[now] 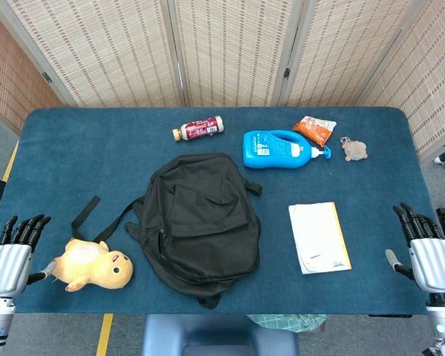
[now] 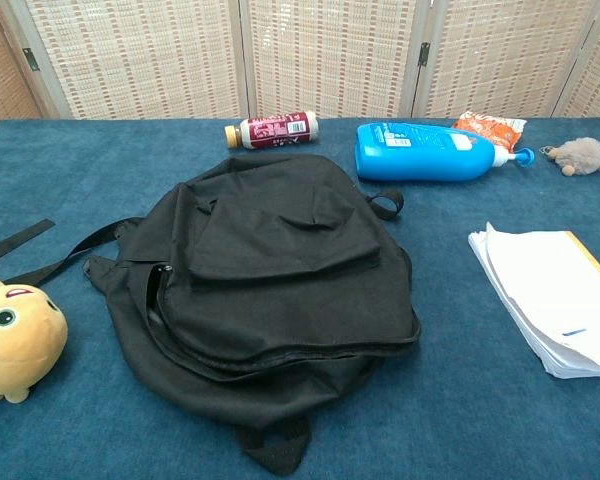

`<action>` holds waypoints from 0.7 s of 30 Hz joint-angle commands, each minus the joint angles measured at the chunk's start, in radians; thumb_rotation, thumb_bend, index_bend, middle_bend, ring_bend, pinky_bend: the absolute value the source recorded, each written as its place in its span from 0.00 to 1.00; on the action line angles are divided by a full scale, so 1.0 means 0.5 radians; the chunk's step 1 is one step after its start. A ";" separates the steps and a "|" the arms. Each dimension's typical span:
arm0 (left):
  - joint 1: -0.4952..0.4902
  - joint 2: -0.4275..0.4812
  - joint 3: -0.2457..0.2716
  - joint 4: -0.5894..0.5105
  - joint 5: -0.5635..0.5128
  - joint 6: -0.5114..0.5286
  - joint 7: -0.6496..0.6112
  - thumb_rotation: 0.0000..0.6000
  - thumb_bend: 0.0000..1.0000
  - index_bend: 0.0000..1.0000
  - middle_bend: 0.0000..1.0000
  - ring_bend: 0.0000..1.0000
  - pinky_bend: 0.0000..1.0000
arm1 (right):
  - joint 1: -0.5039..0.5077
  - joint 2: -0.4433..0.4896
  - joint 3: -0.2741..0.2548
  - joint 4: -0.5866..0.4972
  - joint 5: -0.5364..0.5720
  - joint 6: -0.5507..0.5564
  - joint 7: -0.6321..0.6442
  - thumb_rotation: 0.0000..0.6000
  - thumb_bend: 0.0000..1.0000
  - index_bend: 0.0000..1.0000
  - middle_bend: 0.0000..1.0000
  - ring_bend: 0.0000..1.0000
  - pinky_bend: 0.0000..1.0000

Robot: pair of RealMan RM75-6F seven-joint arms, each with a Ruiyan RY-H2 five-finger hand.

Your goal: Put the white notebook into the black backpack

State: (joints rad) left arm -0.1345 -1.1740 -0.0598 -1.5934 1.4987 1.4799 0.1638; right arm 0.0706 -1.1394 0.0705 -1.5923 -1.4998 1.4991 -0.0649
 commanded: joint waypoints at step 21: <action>0.005 0.001 0.002 0.012 0.009 0.019 -0.041 1.00 0.22 0.16 0.17 0.17 0.06 | 0.089 -0.053 -0.041 0.060 0.041 -0.224 -0.170 1.00 0.34 0.04 0.08 0.16 0.15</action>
State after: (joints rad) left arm -0.1318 -1.1735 -0.0588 -1.5878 1.5029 1.4891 0.1432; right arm 0.1075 -1.1602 0.0512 -1.5686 -1.4885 1.4009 -0.1397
